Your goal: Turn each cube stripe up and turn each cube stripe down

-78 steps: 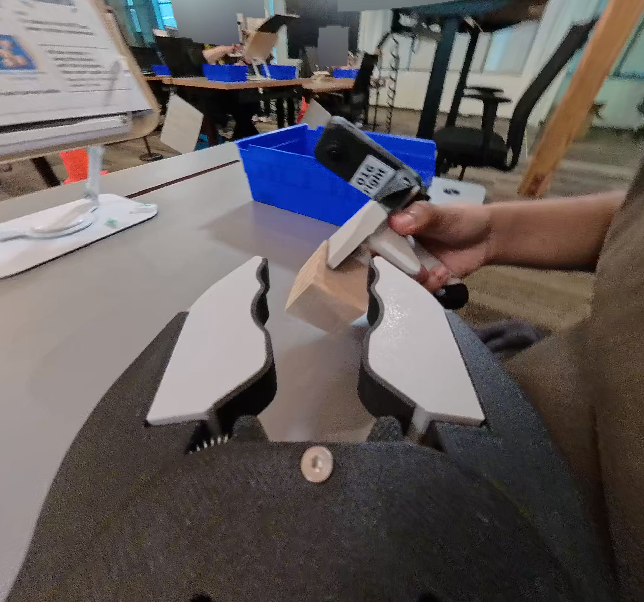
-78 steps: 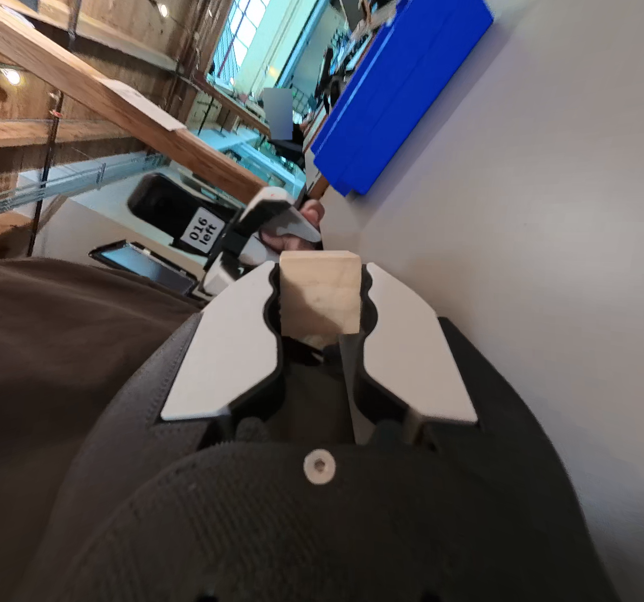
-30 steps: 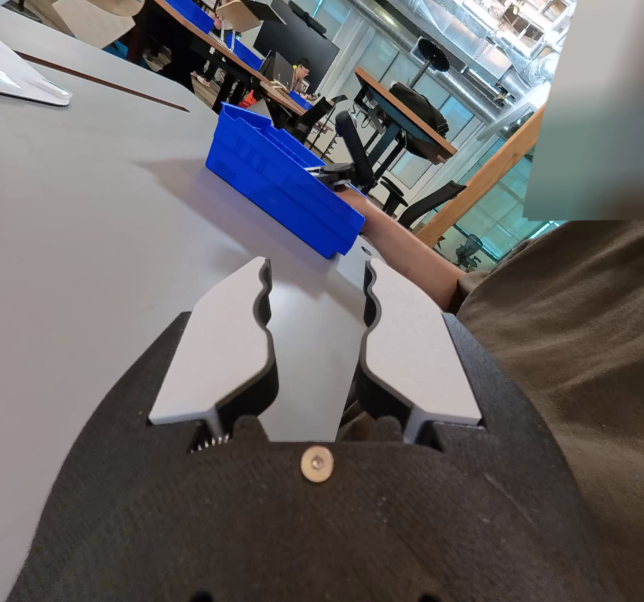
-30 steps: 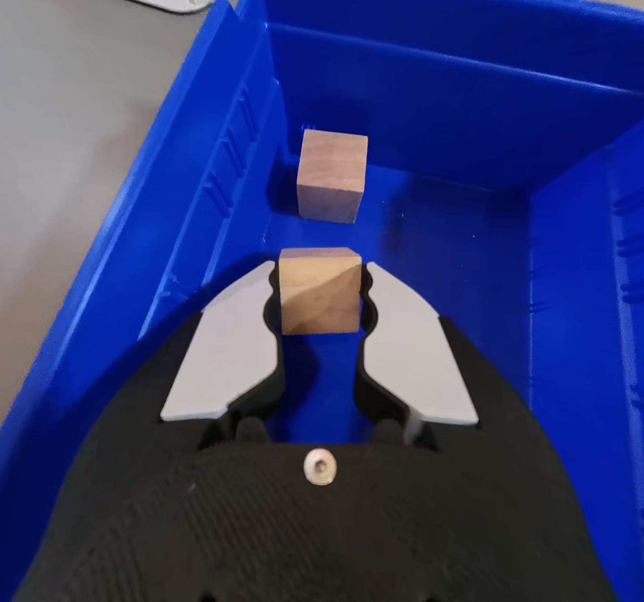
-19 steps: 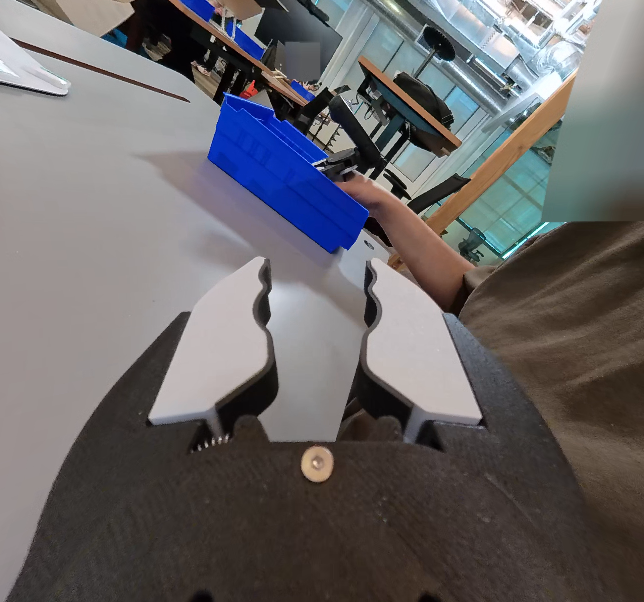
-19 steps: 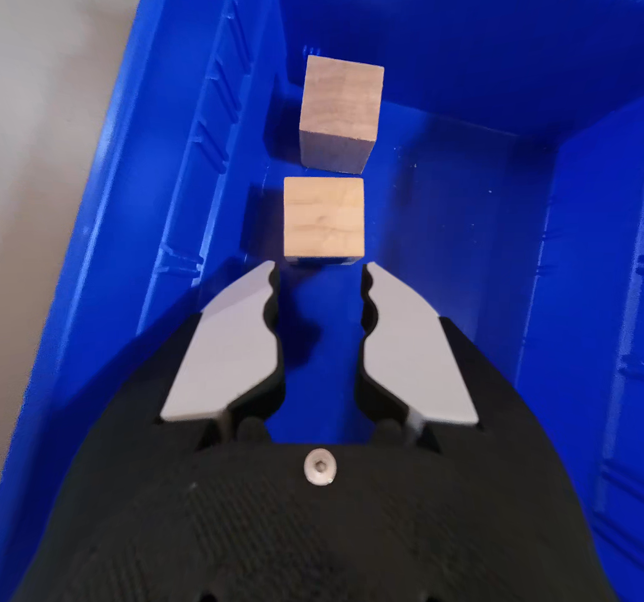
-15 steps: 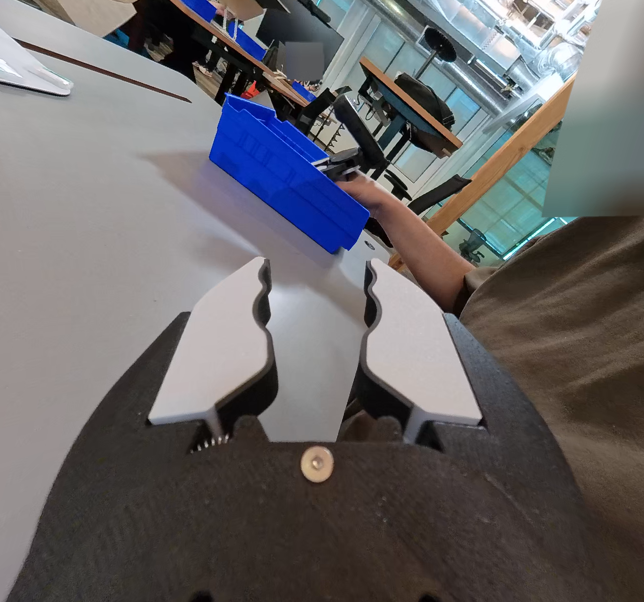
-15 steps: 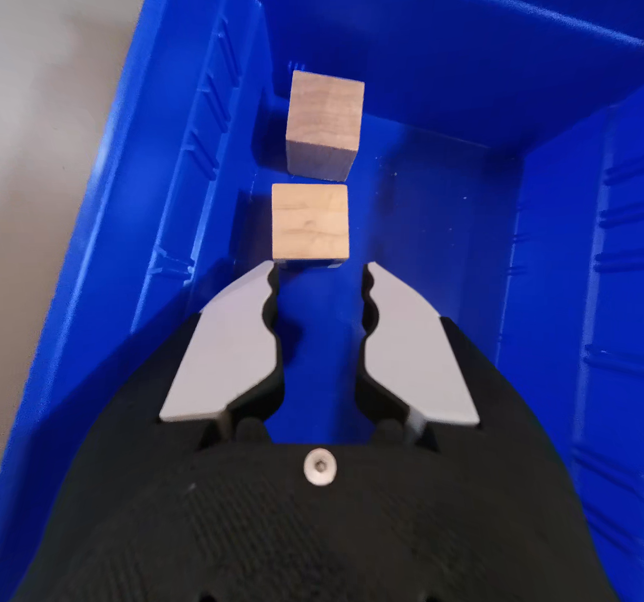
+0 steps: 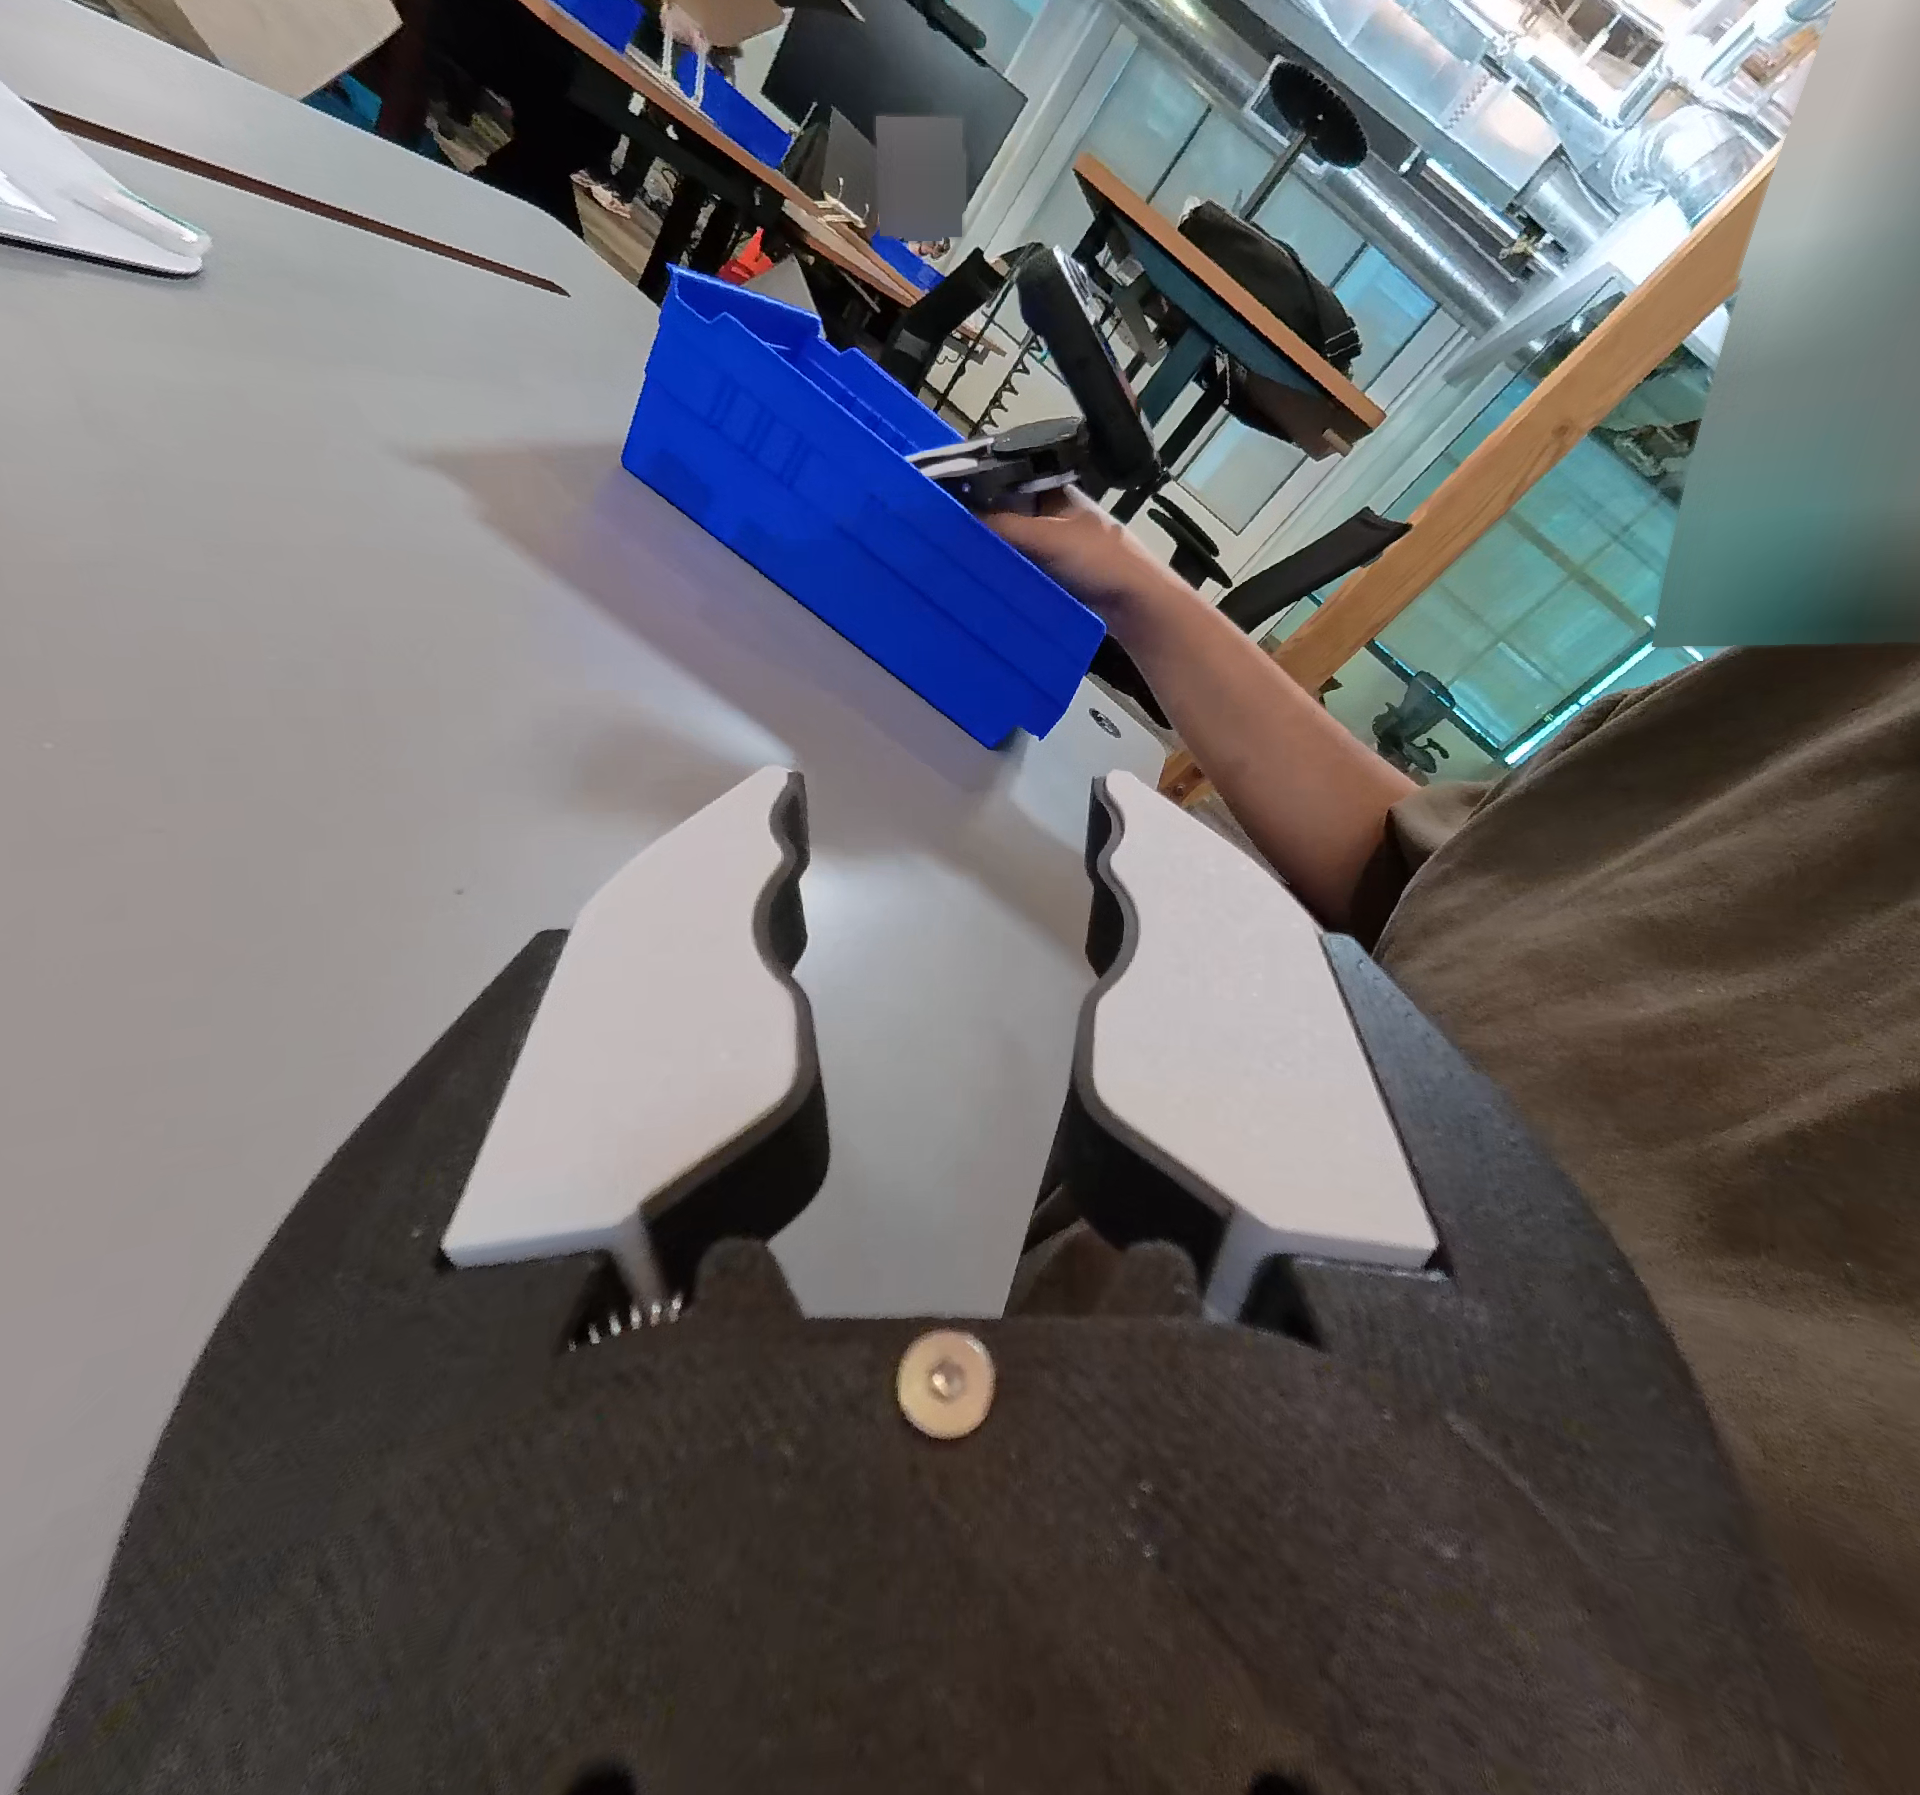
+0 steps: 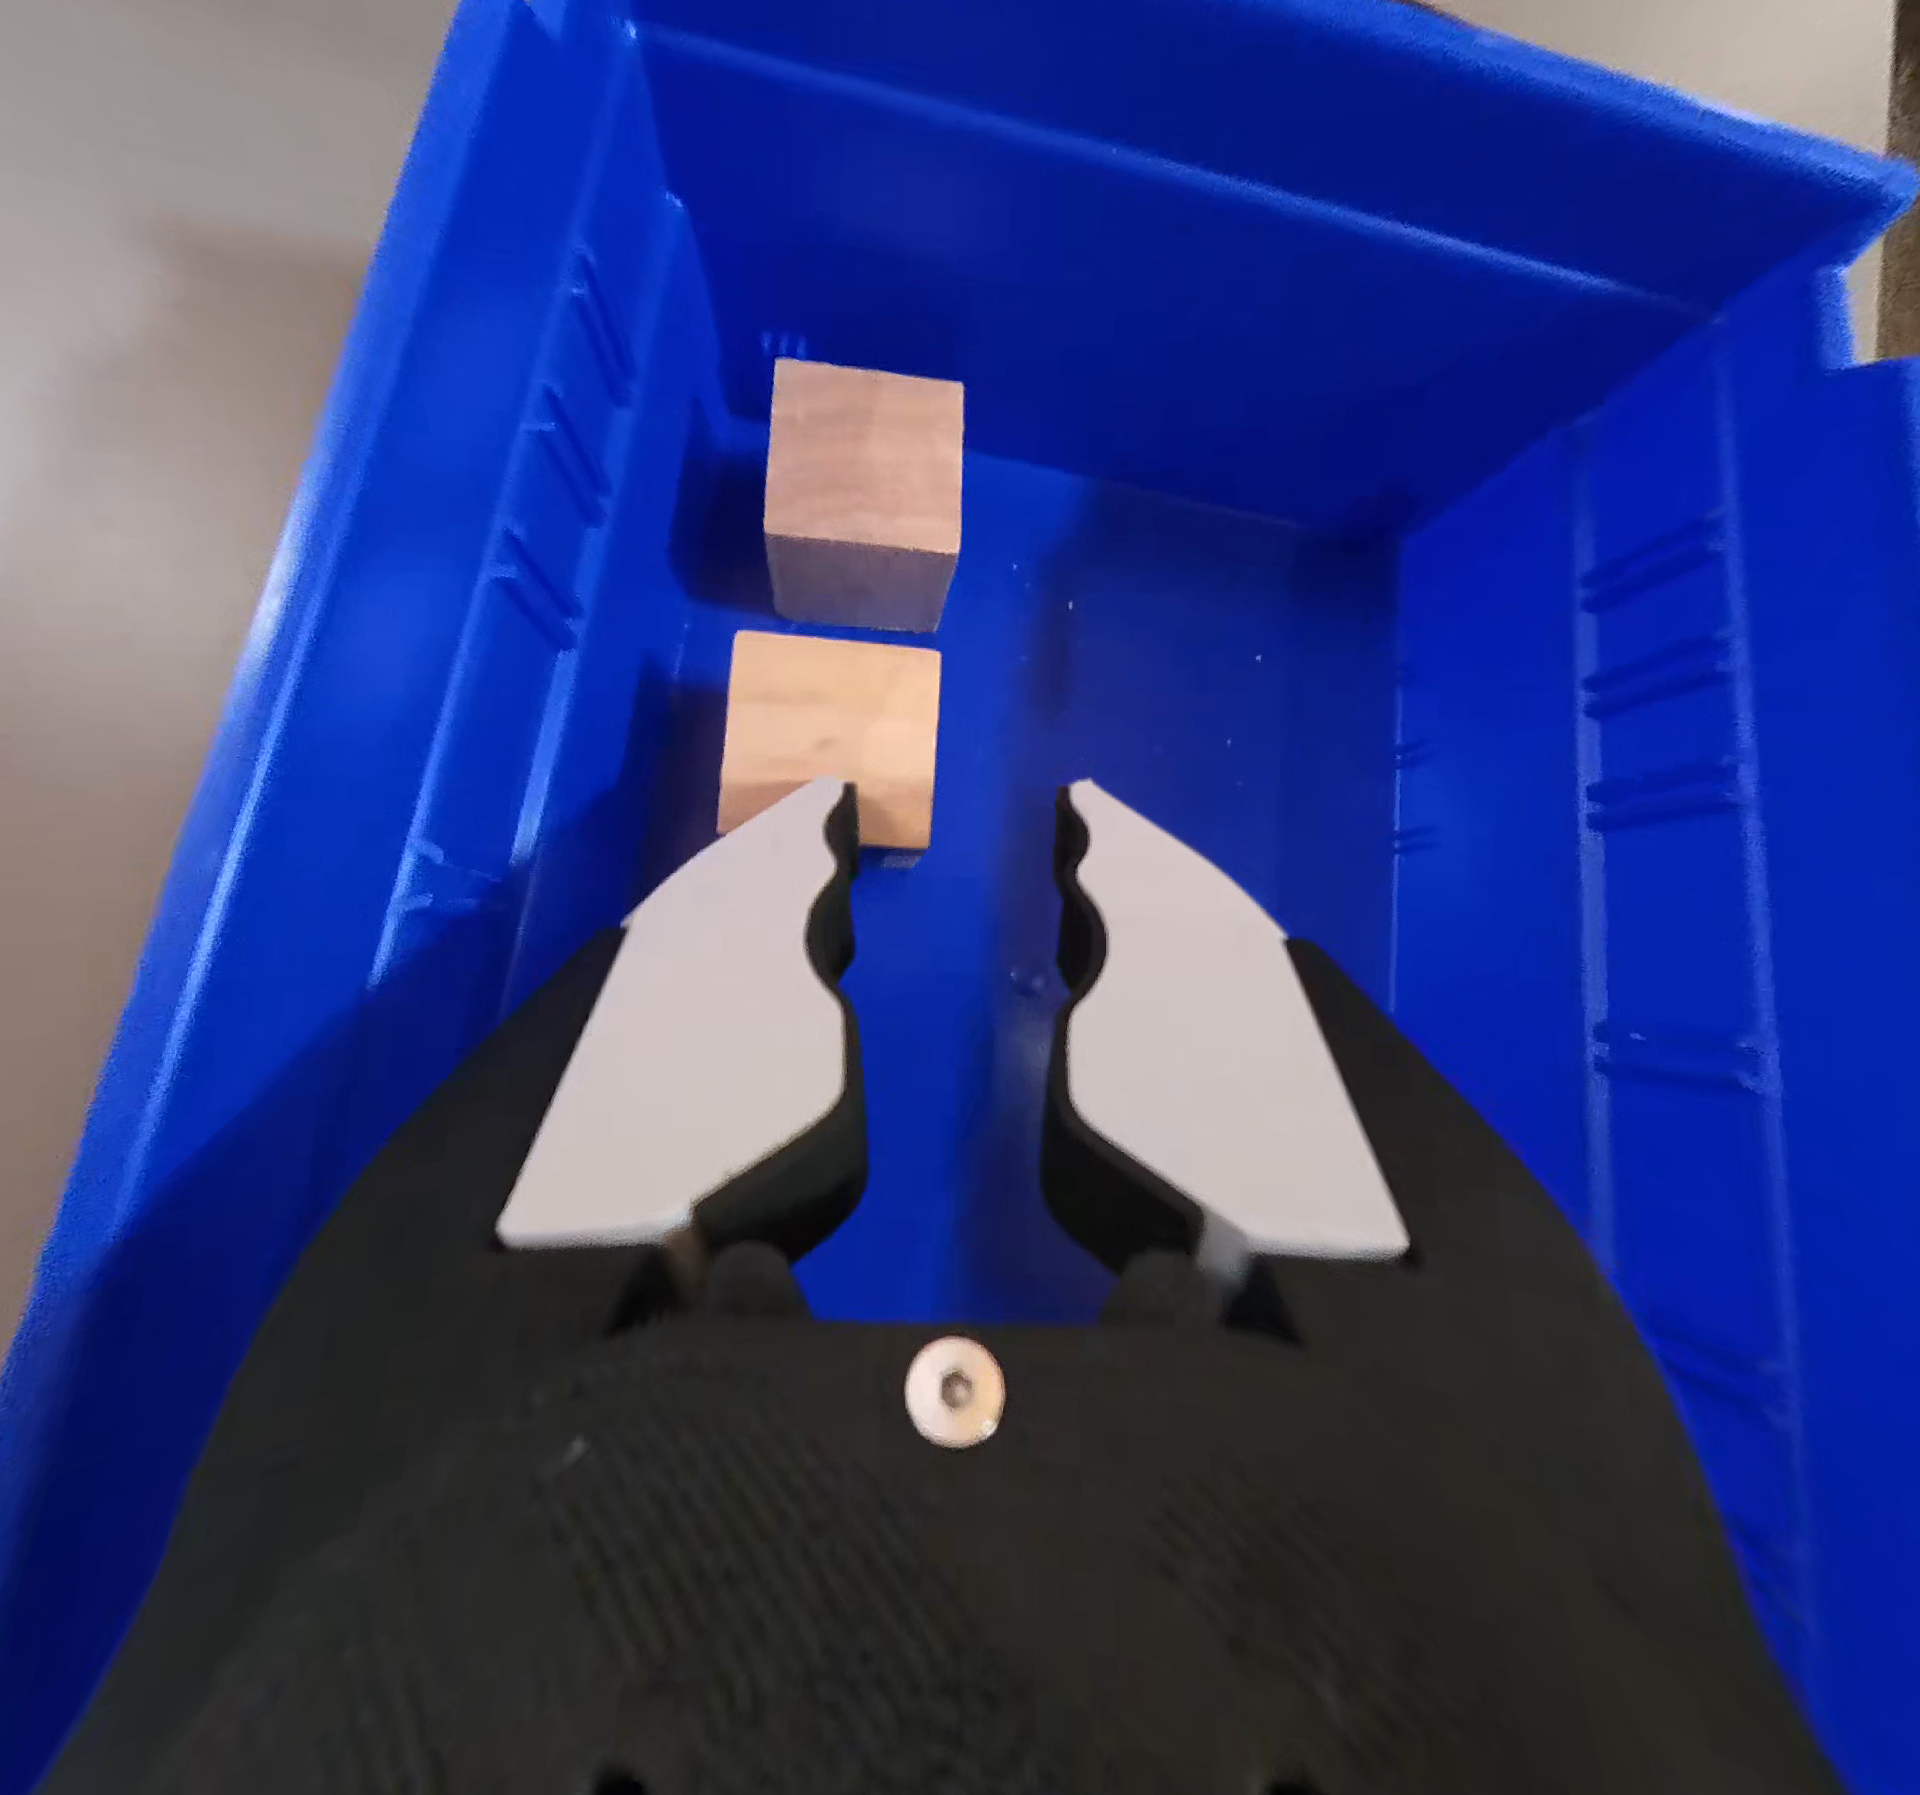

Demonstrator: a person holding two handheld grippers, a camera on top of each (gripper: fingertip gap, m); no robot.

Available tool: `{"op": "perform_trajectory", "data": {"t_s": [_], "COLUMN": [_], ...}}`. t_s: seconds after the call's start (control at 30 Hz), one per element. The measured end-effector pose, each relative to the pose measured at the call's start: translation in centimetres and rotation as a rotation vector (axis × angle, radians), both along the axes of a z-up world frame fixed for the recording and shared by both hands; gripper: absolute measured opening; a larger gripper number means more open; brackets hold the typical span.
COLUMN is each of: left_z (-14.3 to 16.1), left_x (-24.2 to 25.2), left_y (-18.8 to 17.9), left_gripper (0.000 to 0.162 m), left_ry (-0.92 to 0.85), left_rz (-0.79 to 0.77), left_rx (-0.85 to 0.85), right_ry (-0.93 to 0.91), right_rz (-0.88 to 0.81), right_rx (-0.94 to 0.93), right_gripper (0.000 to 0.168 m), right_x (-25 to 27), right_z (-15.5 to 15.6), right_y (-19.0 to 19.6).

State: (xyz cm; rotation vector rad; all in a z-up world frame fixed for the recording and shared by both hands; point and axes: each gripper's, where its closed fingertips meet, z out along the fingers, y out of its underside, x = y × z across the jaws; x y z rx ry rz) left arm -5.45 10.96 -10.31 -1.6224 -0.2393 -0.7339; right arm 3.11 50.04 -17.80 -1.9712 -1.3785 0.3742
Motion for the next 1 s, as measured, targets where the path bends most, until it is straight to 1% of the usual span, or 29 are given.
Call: {"op": "perform_trajectory", "data": {"t_s": [0.13, 0.23, 0.27, 0.4, 0.5, 0.6, 0.73, 0.8, 0.87, 1.0], "left_z": [0.0, -0.1, -0.1, -0.3, -0.3, -0.3, -0.3, -0.3, -0.3, -0.2], "left_x": [0.0, 0.0, 0.0, 0.1, 0.0, 0.0, 0.0, -0.1, -0.1, -0.1], "left_y": [0.0, 0.0, 0.0, 0.1, 0.1, 0.1, 0.1, 0.1, 0.1, 0.0], "left_gripper": [0.052, 0.052, 0.052, 0.052, 0.052, 0.052, 0.052, 0.052, 0.052, 0.052], "left_ry": [-0.013, -0.006, -0.006, -0.008, -0.007, -0.012, -0.011, -0.014, -0.017, -0.015], "left_rz": [-0.003, -0.002, -0.003, -0.006, -0.005, -0.007, -0.004, -0.002, -0.003, -0.001], "left_rx": [0.000, -0.003, -0.005, -0.013, -0.015, -0.016, -0.016, -0.015, -0.015, -0.014], "right_ry": [-0.064, -0.162, -0.202, -0.316, -0.330, -0.343, -0.384, -0.377, -0.330, -0.155], "right_rz": [0.001, 0.009, 0.013, 0.033, 0.034, 0.031, 0.006, -0.009, -0.038, -0.188], "right_rx": [-0.047, -0.058, -0.056, -0.040, 0.002, -0.004, 0.036, 0.070, 0.139, 0.379], "right_gripper": [0.038, 0.041, 0.045, 0.052, 0.052, 0.051, 0.051, 0.050, 0.048, 0.052], "right_x": [1.0, 2.2, 2.7, 4.0, 4.1, 4.4, 5.4, 5.6, 5.7, 7.2], "right_z": [-0.1, -0.5, -0.7, -0.7, -0.2, -0.6, -0.4, 0.3, 1.9, 8.2], "right_y": [-0.5, -0.9, -1.1, -1.7, -1.4, -1.2, -0.4, 0.1, 1.1, 4.7]}}
